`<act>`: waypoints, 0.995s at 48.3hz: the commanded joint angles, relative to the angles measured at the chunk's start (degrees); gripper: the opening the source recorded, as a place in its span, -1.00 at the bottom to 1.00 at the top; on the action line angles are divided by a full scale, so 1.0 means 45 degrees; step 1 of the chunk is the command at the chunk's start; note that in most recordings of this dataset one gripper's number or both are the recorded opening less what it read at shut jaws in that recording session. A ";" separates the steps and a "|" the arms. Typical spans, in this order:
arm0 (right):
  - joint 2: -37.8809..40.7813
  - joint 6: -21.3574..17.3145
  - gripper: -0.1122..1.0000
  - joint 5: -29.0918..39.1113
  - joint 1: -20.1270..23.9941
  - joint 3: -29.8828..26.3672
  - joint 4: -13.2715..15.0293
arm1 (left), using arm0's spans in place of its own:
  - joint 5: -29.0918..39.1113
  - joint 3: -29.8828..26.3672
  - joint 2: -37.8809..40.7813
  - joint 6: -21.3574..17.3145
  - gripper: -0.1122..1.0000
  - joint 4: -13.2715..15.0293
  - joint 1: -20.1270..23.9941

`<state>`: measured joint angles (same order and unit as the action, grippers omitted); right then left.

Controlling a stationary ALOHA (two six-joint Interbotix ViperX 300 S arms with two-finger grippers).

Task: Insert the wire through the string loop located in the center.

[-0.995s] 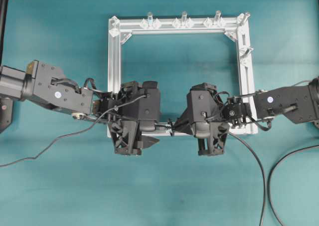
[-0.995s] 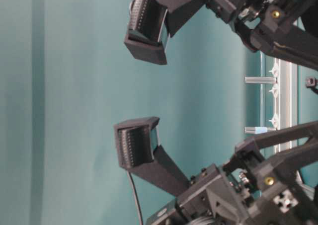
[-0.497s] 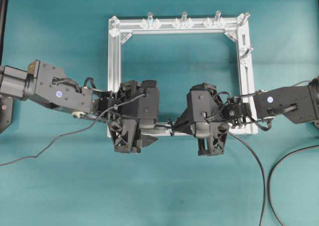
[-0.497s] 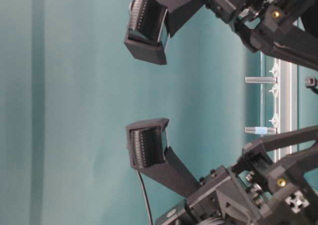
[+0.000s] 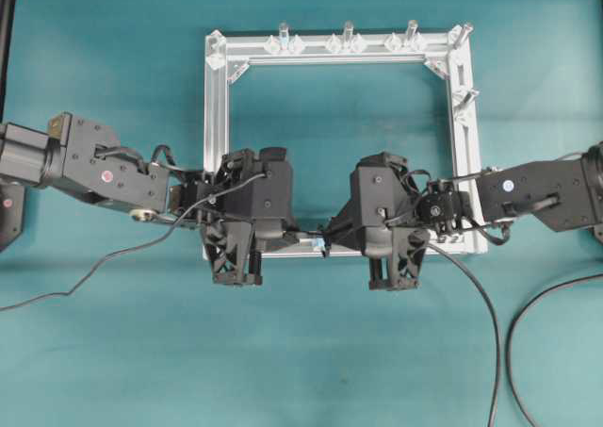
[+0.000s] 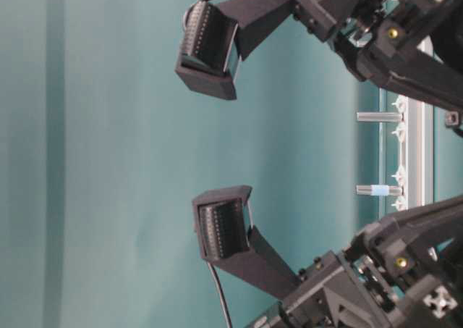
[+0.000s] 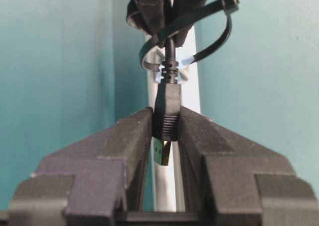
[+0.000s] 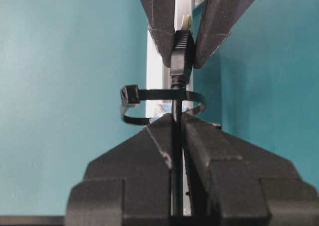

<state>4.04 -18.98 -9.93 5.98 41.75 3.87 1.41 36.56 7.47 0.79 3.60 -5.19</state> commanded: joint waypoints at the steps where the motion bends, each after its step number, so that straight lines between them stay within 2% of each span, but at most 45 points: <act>1: -0.0137 0.0020 -0.68 -0.0117 0.0059 -0.0352 0.0020 | -0.0078 -0.0078 -0.0176 0.0039 -0.49 -0.0039 0.0078; 32: -0.0156 0.0059 -0.68 -0.0117 0.0078 -0.0254 0.0117 | -0.0059 -0.0078 -0.0215 0.0039 -0.49 -0.0039 0.0078; 41: -0.0156 0.0059 -0.68 -0.0117 0.0078 -0.0254 0.0527 | -0.0059 -0.0098 -0.0254 0.0039 -0.49 -0.0039 0.0078; 48: -0.0137 0.0020 -0.68 -0.0117 0.0078 -0.0254 0.0547 | -0.0039 -0.0098 -0.0273 0.0039 -0.49 -0.0039 0.0078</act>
<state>4.13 -18.81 -9.93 5.98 41.66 6.06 1.32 36.56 7.47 0.79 3.52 -5.10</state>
